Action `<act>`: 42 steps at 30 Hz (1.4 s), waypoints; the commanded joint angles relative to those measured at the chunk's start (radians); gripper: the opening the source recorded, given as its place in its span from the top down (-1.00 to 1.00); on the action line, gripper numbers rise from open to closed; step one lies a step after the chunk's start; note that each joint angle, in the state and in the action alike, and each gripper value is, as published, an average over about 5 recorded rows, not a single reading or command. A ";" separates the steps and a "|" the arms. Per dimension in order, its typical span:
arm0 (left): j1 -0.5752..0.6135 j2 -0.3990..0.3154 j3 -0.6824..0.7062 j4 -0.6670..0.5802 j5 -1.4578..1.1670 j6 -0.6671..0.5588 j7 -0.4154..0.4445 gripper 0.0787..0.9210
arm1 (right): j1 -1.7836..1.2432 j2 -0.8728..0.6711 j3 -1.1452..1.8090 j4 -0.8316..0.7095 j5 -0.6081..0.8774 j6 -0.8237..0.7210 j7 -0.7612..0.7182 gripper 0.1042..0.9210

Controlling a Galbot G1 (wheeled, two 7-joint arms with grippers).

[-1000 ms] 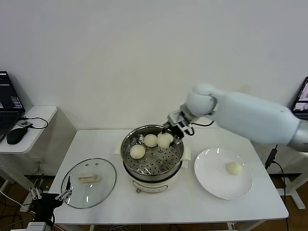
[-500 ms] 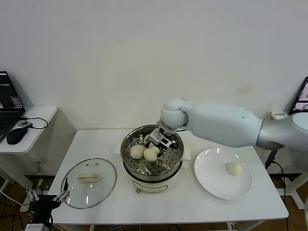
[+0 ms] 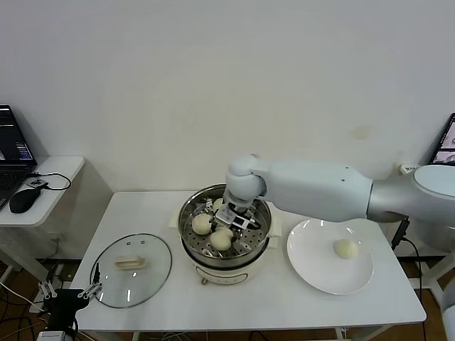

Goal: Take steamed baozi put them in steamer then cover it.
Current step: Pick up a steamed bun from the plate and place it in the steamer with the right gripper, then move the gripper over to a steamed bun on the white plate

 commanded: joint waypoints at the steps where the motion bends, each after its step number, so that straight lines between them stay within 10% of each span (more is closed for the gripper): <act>1: 0.000 0.000 0.000 0.000 0.000 0.000 0.000 -0.77 | 0.003 -0.011 -0.004 0.020 -0.007 0.015 0.004 -0.25; 9: -0.004 0.002 -0.001 -0.004 0.001 0.003 0.002 -0.77 | 0.053 -0.099 0.048 0.056 0.014 -0.017 0.008 -0.70; 23: -0.021 0.035 0.005 0.001 -0.007 0.004 0.013 -0.77 | 0.099 -0.513 0.150 0.205 0.191 -0.355 0.014 -0.76; 42: -0.033 0.054 0.052 0.002 -0.001 0.010 0.022 -0.77 | -0.585 -0.860 0.638 0.081 -0.186 -0.240 -0.005 -0.76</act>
